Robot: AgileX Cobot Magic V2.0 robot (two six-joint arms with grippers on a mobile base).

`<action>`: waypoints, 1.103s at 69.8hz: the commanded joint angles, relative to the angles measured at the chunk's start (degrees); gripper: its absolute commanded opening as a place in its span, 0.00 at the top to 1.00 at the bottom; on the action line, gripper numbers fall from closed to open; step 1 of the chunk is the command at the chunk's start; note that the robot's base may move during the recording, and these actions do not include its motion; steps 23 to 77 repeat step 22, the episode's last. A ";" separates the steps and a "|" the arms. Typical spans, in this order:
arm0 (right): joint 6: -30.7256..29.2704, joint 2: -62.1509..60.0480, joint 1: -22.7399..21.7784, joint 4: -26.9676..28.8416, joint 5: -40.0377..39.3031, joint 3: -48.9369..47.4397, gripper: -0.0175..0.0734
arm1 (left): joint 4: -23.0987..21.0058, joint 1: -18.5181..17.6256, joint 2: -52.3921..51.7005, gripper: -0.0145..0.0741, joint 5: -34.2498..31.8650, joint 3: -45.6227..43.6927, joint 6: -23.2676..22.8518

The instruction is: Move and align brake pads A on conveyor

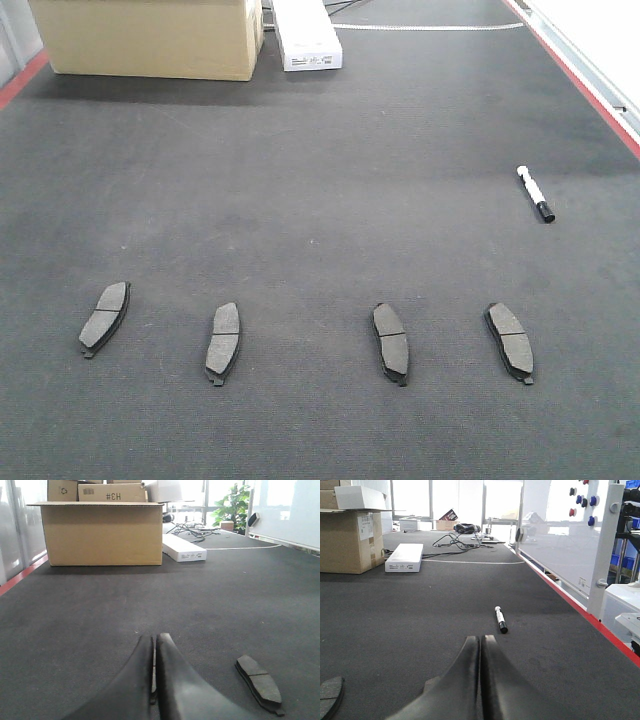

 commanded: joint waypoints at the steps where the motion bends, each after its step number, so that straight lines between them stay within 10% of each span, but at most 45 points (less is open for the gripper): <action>1: -0.35 -0.47 -0.36 -0.05 -4.40 0.55 0.82 | -0.10 -0.26 -0.85 0.85 -4.03 -0.61 -0.10; 77: -0.35 -0.47 -0.36 -0.05 -4.16 0.55 0.82 | -0.10 -0.26 -0.85 0.85 -4.03 -0.61 -0.10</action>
